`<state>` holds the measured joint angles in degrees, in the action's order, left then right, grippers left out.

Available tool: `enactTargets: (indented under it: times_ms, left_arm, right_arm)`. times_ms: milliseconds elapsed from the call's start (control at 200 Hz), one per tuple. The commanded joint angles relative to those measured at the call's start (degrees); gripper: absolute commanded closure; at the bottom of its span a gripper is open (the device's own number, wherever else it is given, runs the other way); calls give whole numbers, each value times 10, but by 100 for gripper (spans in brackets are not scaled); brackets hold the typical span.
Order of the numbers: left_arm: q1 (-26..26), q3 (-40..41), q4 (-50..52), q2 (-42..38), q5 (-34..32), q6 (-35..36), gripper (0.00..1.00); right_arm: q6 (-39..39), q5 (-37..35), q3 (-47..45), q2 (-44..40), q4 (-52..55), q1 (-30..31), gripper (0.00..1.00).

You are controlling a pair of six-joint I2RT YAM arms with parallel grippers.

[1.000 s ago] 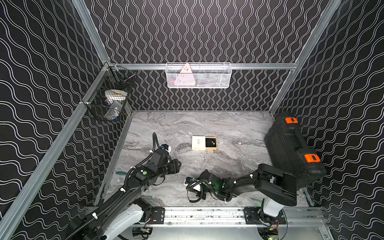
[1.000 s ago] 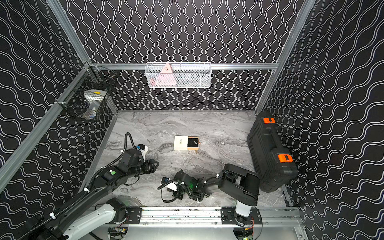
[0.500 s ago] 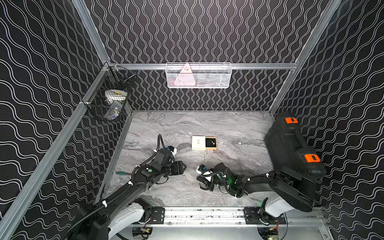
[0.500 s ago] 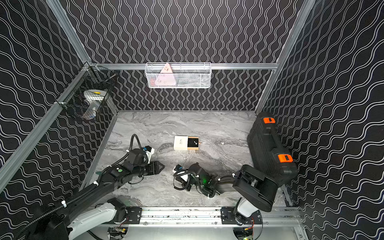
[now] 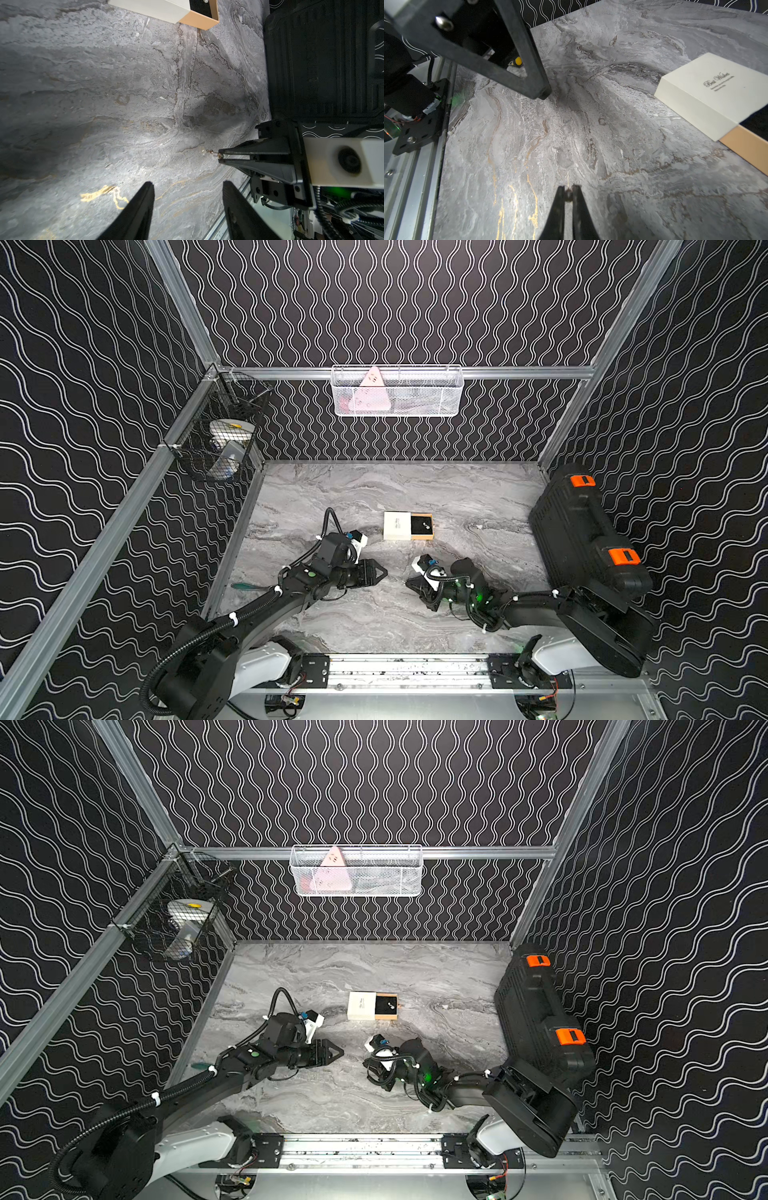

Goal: Place the earrings into the drawer-style jewelry box
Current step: Pick up the earring from the center of the board.

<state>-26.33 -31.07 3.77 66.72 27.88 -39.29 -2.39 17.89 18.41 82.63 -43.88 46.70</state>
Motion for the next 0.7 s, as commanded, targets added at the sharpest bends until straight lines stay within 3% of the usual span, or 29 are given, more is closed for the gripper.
enactTargets:
  times_ms: [0, 360, 695]
  left_arm:
    - [-1, 0, -42, 11, 29, -14, 43]
    - [-1, -6, -112, 2, 100, -55, 46]
    - [-1, -28, -187, 14, 180, -141, 66]
  right_arm:
    - [24, 28, -4, -13, -46, -10, 92]
    - [24, 62, 9, -80, -8, -20, 92]
    - [0, 67, 27, -141, 62, -20, 93]
